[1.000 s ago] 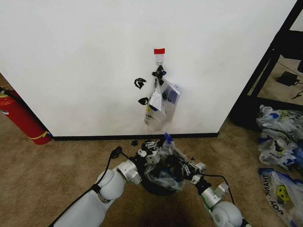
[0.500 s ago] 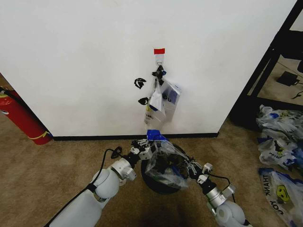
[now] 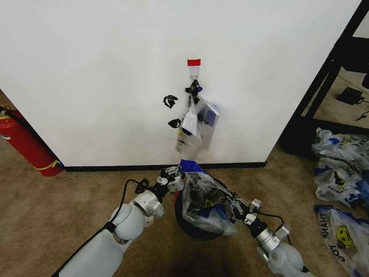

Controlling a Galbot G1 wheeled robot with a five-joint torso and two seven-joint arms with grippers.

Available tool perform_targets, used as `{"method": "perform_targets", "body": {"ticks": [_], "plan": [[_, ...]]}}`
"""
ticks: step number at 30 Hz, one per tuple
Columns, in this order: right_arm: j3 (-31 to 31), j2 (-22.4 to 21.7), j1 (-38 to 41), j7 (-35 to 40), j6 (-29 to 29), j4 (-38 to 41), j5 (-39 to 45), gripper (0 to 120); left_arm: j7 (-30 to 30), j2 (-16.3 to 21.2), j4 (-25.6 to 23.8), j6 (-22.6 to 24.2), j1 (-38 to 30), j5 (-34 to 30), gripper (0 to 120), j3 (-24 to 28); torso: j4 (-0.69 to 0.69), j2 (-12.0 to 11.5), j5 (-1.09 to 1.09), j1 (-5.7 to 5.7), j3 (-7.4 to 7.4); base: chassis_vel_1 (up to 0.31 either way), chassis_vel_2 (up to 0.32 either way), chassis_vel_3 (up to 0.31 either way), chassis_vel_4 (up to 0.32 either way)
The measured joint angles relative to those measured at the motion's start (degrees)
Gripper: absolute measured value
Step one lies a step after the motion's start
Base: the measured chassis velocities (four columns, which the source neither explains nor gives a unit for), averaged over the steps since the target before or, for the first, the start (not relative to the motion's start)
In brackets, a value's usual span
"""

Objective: Pick up the garbage bag from the wall and place it over the trash bin.

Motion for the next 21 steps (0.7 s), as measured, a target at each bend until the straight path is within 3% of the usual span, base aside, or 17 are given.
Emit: {"method": "perform_targets", "body": {"ticks": [21], "plan": [[1.0, -0.2, 0.0, -1.5, -1.5, 1.3, 6.3, 1, 1.6, 2.5, 1.3, -1.0, 0.5, -0.4, 0, -1.7, 0.0, 0.0, 0.0, 0.0, 0.0, 0.0, 0.0, 0.0, 0.0]]}}
